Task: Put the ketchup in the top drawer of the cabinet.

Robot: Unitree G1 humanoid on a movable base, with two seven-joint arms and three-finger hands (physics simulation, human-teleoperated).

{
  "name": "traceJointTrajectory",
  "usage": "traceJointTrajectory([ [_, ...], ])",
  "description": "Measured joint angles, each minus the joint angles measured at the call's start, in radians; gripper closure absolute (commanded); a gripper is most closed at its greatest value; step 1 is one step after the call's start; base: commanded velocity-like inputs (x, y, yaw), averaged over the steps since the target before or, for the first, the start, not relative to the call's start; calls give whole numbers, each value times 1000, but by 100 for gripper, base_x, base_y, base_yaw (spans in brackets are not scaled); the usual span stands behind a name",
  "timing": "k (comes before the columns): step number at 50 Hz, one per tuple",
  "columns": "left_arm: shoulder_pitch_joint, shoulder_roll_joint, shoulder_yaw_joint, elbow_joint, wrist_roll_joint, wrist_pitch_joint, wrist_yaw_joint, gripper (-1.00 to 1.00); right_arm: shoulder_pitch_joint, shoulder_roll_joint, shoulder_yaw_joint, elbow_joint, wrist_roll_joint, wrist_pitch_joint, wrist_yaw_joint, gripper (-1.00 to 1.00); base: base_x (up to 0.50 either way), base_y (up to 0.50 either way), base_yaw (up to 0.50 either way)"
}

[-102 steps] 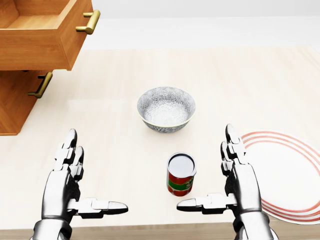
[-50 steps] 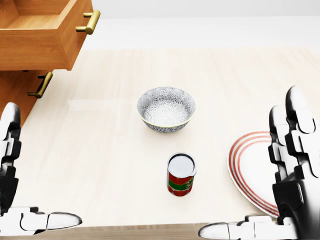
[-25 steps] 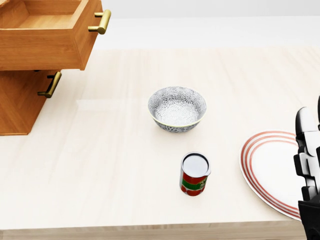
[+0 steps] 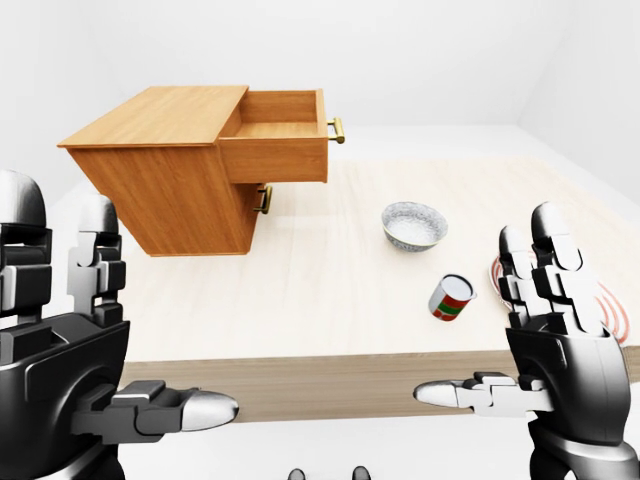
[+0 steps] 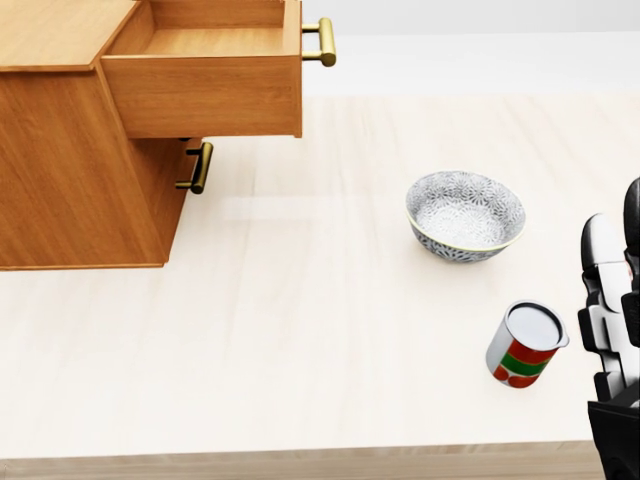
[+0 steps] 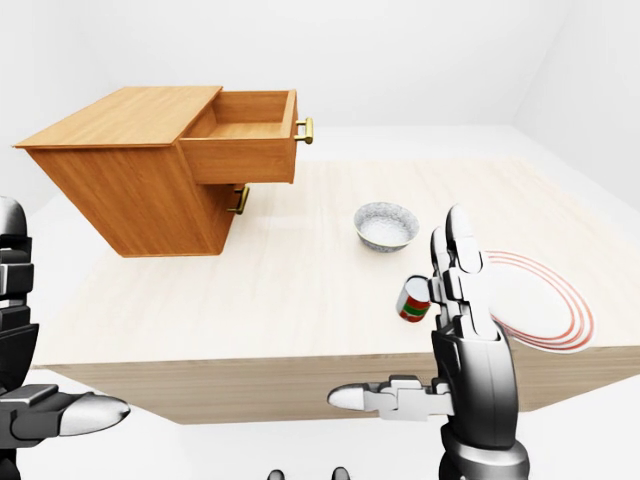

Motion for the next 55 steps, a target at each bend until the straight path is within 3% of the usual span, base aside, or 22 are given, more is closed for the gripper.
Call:
traceJointTrajectory([
  [29,-13,10,1,0,-4,0,10,-100,-14,3,-3,0,-11,0,0,-100,0,50,0],
  [41,-12,11,4,0,-9,0,10,-100,-32,18,-43,0,28,0,-2,-100,2,0,0],
  [55,-8,8,6,0,-12,0,6,-100,-6,3,-65,0,81,0,-8,-100,49,0,0],
])
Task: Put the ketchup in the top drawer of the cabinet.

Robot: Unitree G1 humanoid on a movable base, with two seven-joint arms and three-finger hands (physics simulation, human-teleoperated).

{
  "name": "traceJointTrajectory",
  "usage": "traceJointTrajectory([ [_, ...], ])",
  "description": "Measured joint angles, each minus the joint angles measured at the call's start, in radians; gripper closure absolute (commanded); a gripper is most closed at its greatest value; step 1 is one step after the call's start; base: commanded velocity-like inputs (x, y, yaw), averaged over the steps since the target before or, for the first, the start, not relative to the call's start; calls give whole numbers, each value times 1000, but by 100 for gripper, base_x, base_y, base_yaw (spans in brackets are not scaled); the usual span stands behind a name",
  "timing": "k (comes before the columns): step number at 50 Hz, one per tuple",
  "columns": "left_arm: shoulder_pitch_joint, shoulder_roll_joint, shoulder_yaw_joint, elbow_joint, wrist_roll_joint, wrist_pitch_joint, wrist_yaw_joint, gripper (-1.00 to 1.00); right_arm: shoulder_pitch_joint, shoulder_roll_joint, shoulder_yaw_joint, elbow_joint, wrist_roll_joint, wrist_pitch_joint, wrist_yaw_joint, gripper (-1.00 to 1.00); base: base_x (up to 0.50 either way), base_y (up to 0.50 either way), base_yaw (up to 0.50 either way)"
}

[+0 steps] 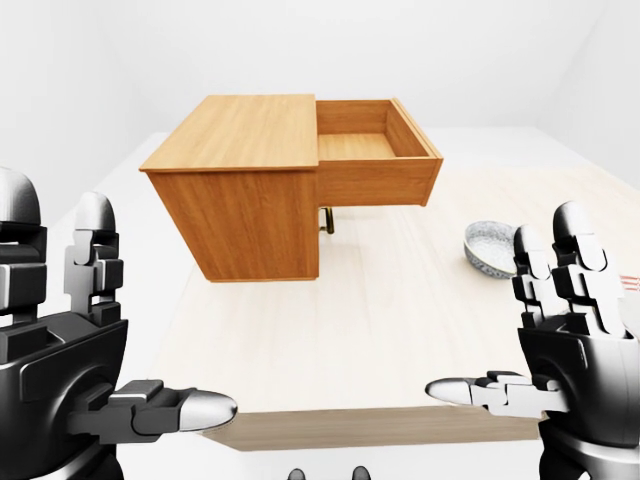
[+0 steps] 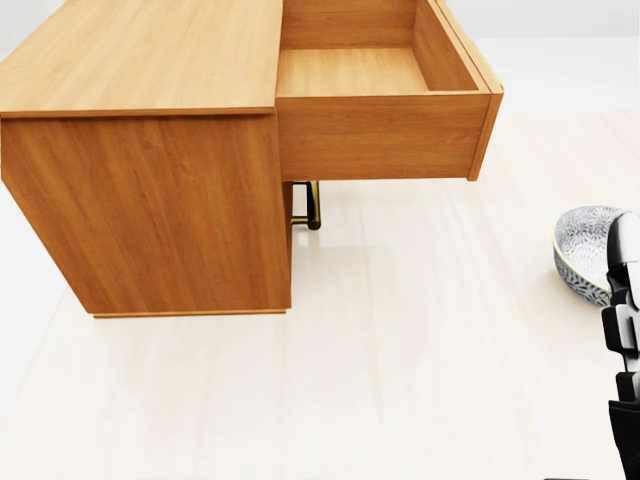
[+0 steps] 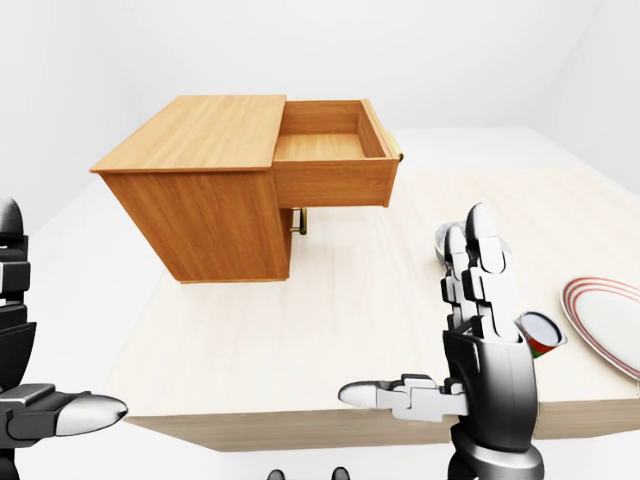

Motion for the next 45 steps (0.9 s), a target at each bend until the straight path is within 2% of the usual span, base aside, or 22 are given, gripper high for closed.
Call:
traceJointTrajectory([
  [27,-2,0,14,0,-15,0,-1,-100,-7,22,-33,0,13,0,18,-100,50,0,0],
  [36,-10,5,29,0,-28,0,2,-100,0,6,-55,0,65,0,-6,-100,0,0,0],
  [38,-11,6,31,0,-31,0,3,-100,5,-25,-68,0,100,0,-31,-100,0,0,0],
  [40,-13,7,31,0,-31,0,5,-100,14,-91,-86,0,163,0,-82,-100,0,0,0],
  [43,-14,9,32,0,-33,0,6,-100,39,-233,-128,0,286,0,-190,-100,0,0,0],
  [45,-15,10,34,0,-36,0,6,-100,71,-342,-191,0,393,0,-259,-100,0,0,0],
])
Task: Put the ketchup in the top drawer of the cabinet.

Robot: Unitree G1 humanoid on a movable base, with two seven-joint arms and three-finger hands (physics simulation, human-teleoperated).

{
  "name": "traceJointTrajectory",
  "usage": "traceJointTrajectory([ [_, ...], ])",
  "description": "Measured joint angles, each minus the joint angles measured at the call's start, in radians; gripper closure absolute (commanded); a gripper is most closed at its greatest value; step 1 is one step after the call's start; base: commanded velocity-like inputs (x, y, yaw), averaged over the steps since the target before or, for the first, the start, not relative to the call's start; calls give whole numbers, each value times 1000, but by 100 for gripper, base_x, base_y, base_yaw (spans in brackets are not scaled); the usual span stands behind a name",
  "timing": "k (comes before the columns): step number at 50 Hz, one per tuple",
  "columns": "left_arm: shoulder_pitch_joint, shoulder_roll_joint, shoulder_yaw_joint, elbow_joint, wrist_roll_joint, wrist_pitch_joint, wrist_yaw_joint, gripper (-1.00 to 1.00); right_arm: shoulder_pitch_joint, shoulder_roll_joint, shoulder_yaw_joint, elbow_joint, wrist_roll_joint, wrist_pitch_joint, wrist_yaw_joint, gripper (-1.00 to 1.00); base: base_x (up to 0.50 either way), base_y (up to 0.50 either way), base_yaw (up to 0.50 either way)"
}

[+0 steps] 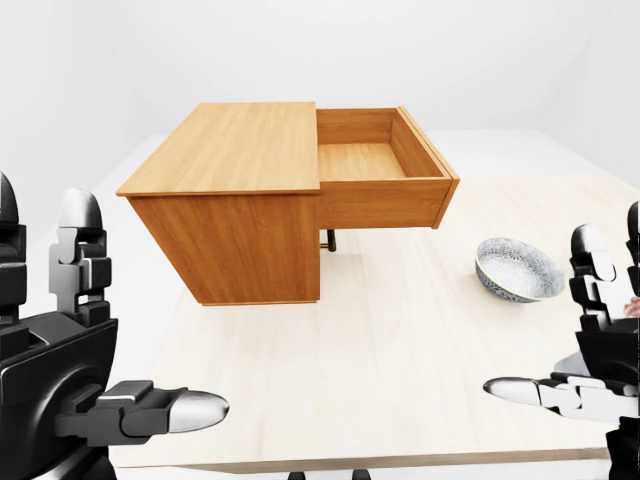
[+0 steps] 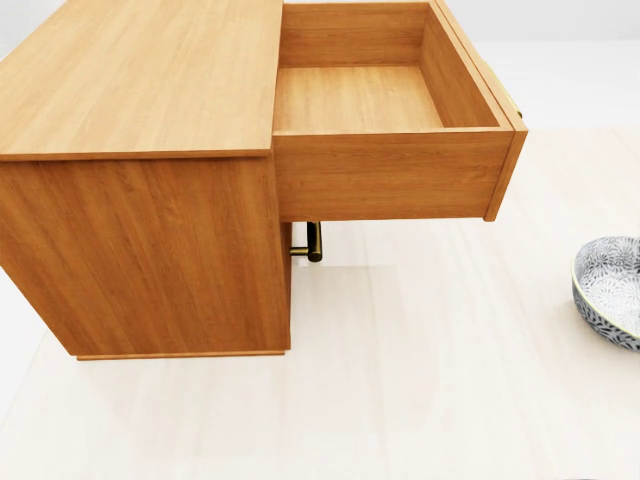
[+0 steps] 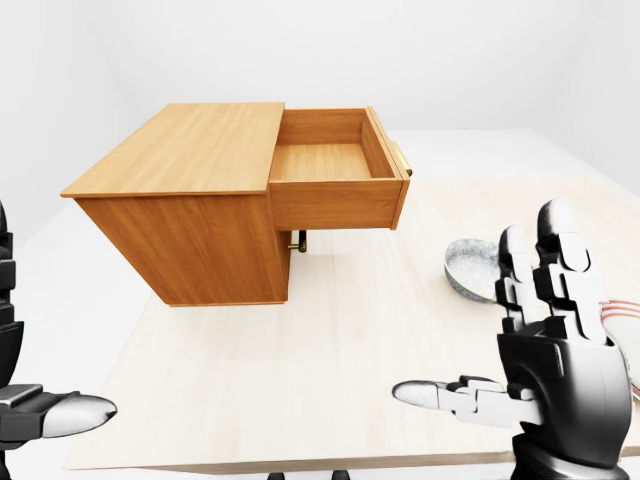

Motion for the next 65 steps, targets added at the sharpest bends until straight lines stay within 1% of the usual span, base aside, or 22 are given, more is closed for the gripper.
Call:
traceJointTrajectory([
  [2,0,1,3,0,-3,0,0,-100,35,-100,-104,0,120,0,-50,-100,0,0,0],
  [5,1,1,7,0,-7,0,-1,-100,59,-218,-284,0,301,0,-89,-100,0,0,0],
  [8,2,1,11,0,-12,0,-2,-100,34,-310,-463,0,481,0,-110,-100,0,0,0],
  [11,2,0,16,0,-17,0,-3,-100,-1,-386,-643,0,661,0,-125,-100,0,0,0],
  [15,5,-1,19,0,-21,0,-4,-100,-31,-483,-883,2,892,0,-99,-100,0,0,0],
  [17,7,-3,19,0,-21,0,-6,-100,-38,-525,-1003,10,981,0,-76,-100,0,0,0],
  [21,12,-6,21,0,-23,0,-10,-100,-42,-602,-1243,35,1081,0,4,-100,0,0,0],
  [22,13,-7,21,0,-23,0,-11,-100,-42,-619,-1279,42,1091,-8,32,-100,0,0,0],
  [23,14,-7,21,0,-23,0,-12,-100,-40,-635,-1278,48,1094,0,62,-100,0,0,0],
  [26,17,-10,21,0,-21,0,-15,-100,-29,-677,-1279,67,1074,0,164,-100,0,0,0],
  [30,19,-11,23,0,-22,0,-18,-100,-2,-716,-1279,80,974,0,341,-100,0,0,0],
  [34,18,-12,27,0,-25,0,-20,-100,27,-727,-1279,82,797,0,559,-100,0,0,0],
  [38,17,-12,30,0,-27,0,-20,-100,37,-727,-1279,85,570,0,795,-100,0,0,0],
  [46,17,-12,31,0,-27,0,-21,-100,7,-725,-1279,120,94,0,804,-100,0,0,0],
  [50,18,-13,30,0,-25,0,-21,-100,4,-715,-1279,152,-79,0,804,-100,0,0,0],
  [53,18,-14,29,0,-24,0,-22,-100,10,-703,-1279,181,-166,0,804,-100,0,0,0],
  [57,20,-15,28,0,-22,0,-23,-100,26,-688,-1279,225,-245,0,804,-100,0,0,0],
  [65,22,-17,25,0,-18,0,-24,-100,61,-648,-1279,316,-327,0,804,-100,0,0,0],
])
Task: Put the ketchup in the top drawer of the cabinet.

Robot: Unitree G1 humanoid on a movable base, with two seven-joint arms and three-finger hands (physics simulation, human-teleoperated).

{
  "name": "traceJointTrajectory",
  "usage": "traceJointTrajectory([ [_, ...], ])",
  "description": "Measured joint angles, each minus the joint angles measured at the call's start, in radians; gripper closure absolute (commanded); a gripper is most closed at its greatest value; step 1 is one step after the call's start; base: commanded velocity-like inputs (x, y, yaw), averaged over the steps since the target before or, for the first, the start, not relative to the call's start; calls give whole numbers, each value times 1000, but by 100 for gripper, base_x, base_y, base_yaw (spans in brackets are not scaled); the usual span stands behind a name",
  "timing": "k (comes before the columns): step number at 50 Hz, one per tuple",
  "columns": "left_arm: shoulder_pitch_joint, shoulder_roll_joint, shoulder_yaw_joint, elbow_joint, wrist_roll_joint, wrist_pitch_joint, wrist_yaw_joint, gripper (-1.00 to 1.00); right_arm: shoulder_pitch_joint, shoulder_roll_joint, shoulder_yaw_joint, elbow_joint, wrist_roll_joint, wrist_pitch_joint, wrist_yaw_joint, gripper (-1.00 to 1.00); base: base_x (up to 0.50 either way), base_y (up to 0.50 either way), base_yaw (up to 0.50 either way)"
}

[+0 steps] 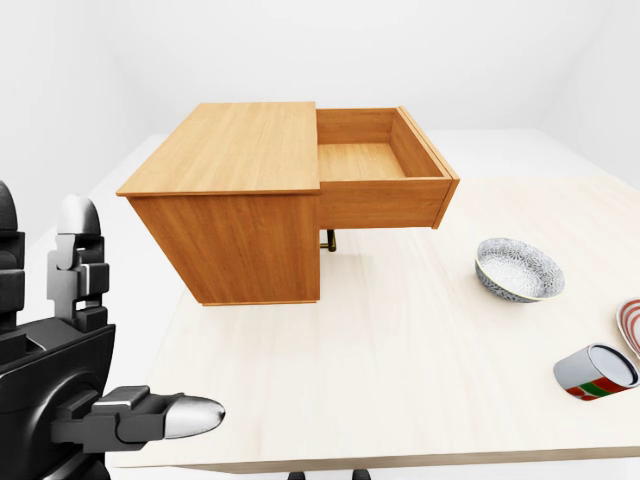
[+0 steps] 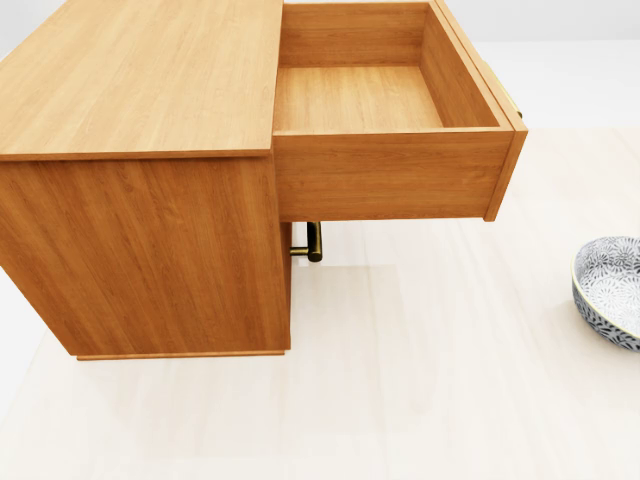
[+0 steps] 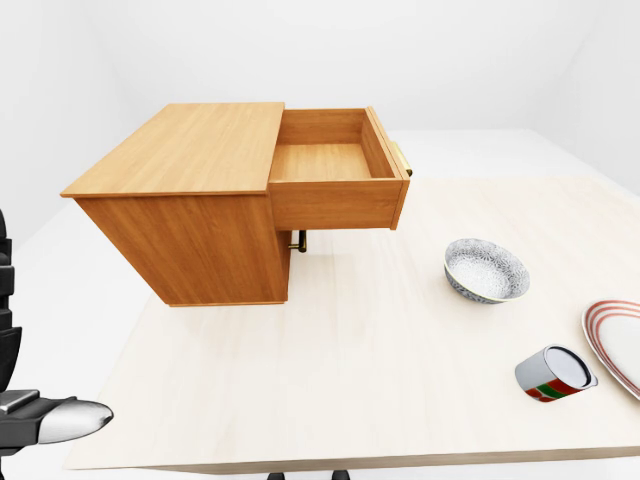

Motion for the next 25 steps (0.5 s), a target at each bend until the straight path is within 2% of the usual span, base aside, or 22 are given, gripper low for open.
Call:
traceJointTrajectory([
  [12,1,-1,2,0,-1,0,0,-100,-20,113,0,40,-61,0,0,-100,0,0,0],
  [25,8,-7,-8,0,10,0,-7,-100,-142,299,0,23,-181,0,0,-100,0,0,0],
])
